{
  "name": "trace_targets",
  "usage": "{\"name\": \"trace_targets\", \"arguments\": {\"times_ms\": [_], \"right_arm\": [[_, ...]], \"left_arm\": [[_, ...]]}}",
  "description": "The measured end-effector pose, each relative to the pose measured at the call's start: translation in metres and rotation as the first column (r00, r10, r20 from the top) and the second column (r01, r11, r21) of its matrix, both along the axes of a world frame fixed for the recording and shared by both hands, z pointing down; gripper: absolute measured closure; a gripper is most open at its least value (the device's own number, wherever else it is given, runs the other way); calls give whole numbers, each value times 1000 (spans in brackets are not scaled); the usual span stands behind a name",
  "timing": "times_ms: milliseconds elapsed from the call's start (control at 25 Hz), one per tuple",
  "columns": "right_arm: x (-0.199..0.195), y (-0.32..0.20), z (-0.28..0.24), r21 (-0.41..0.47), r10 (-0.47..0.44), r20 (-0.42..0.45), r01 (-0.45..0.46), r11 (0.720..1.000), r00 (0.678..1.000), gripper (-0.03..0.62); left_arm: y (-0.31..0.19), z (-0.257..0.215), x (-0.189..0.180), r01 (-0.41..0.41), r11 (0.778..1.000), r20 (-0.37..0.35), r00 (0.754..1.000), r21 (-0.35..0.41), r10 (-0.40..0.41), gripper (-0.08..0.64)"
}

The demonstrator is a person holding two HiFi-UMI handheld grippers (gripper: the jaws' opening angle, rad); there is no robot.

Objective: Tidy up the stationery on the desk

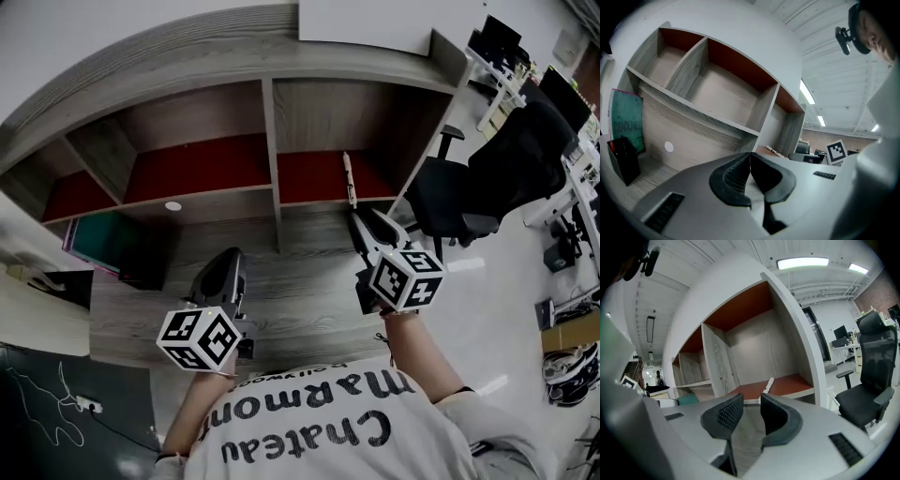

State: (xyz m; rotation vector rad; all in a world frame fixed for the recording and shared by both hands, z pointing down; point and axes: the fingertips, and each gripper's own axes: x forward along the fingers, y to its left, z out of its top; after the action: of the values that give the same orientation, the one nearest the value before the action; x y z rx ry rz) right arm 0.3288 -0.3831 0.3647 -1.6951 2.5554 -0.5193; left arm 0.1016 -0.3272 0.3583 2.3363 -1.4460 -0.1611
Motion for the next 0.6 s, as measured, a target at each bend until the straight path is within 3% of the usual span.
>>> {"name": "trace_targets", "arguments": {"times_ms": [240,600], "right_arm": [[-3,-17,8,-8,23,-63,-24,1000,998,457],[0,-28,14,-5,65,-66,-65,998,996,456]], "left_arm": [[-1,5,-12,43,999,9,999,-21,-43,545],[-4,5,-19,56,998,14,998,-23,-56,545]]}}
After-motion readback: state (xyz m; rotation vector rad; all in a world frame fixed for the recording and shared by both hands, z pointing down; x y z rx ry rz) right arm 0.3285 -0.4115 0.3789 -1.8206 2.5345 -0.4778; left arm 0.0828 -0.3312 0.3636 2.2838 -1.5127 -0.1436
